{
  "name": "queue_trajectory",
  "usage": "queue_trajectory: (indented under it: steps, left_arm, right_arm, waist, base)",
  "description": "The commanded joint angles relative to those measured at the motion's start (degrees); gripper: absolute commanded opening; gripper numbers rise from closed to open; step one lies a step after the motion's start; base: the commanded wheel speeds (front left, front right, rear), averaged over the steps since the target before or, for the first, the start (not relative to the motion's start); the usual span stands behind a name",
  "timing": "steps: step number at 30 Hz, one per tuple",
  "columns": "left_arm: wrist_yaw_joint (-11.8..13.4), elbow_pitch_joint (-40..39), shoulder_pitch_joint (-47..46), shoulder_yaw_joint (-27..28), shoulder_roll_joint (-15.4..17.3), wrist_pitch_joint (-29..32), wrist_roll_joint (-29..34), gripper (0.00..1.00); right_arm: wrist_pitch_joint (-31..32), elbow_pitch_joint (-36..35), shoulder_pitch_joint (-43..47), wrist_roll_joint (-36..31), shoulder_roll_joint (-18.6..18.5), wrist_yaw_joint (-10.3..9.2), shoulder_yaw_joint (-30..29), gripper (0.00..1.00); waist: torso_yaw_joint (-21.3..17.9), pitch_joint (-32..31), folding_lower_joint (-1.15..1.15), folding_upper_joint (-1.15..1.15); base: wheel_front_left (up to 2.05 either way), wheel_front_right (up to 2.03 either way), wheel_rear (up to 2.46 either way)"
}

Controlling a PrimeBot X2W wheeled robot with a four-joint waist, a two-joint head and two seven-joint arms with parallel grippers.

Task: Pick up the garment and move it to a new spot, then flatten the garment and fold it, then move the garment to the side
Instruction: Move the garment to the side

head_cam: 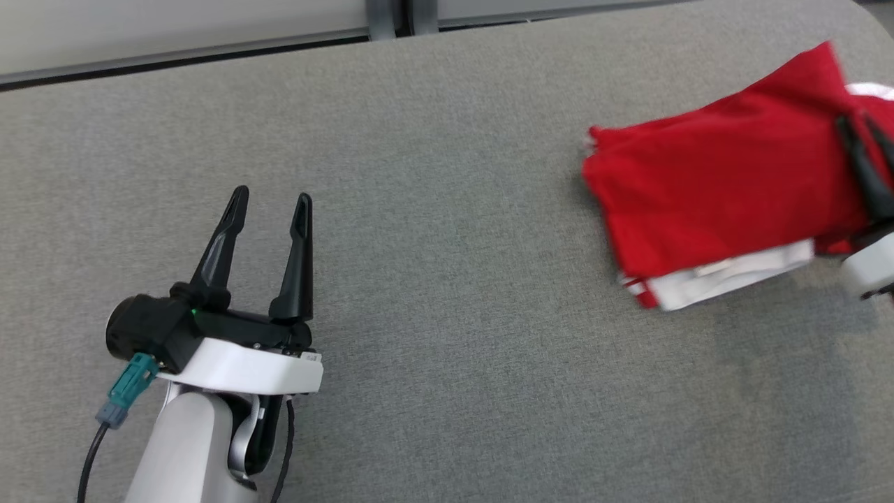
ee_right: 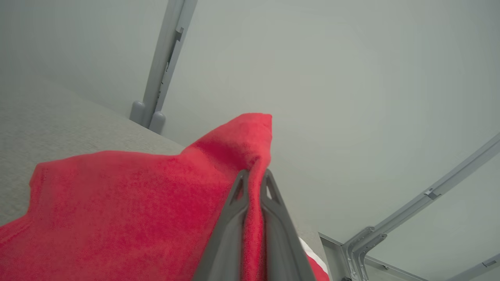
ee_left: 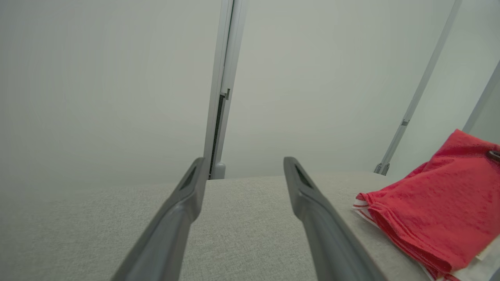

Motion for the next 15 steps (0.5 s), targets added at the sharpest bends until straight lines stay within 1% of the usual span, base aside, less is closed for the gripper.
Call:
queue_trajectory:
  steps: [1,2,3,7,15]
  left_arm:
    - [-0.27,-0.53,-2.14,-0.31,0.24,0.01,1.17,1.00]
    - [-0.40,-0.71,-2.93,-0.45,0.25,0.03,1.55,1.00]
    - [-0.40,-0.71,-2.93,-0.45,0.25,0.03,1.55,1.00]
    - [-0.64,-1.09,-5.91,-0.85,0.35,0.02,3.12,1.00]
    - [-0.78,-0.74,-8.54,-2.32,1.86,0.02,3.00,1.00]
  right_arm:
    - [-0.09,0.64,-2.46,0.11,-2.55,-0.11,-1.12,0.00]
    - [-0.20,0.77,-3.67,0.11,-3.77,-0.11,-1.58,0.00]
    - [-0.20,0.77,-3.67,0.11,-3.77,-0.11,-1.58,0.00]
    - [-0.49,2.16,-8.30,0.84,-7.86,-0.12,-3.27,0.00]
    - [-0.36,10.78,-13.38,-0.55,-10.57,-0.12,-5.74,0.00]
  waist:
    - [-3.15,4.45,0.00,0.00]
    - [-3.55,5.62,0.00,0.00]
    - [-3.55,5.62,0.00,0.00]
    - [-4.46,10.08,0.00,0.00]
    - [-4.21,14.37,0.00,0.00]
  base:
    - [0.00,0.00,0.00]
    - [0.00,0.00,0.00]
    - [0.00,0.00,0.00]
    - [0.00,0.00,0.00]
    - [0.00,0.00,0.00]
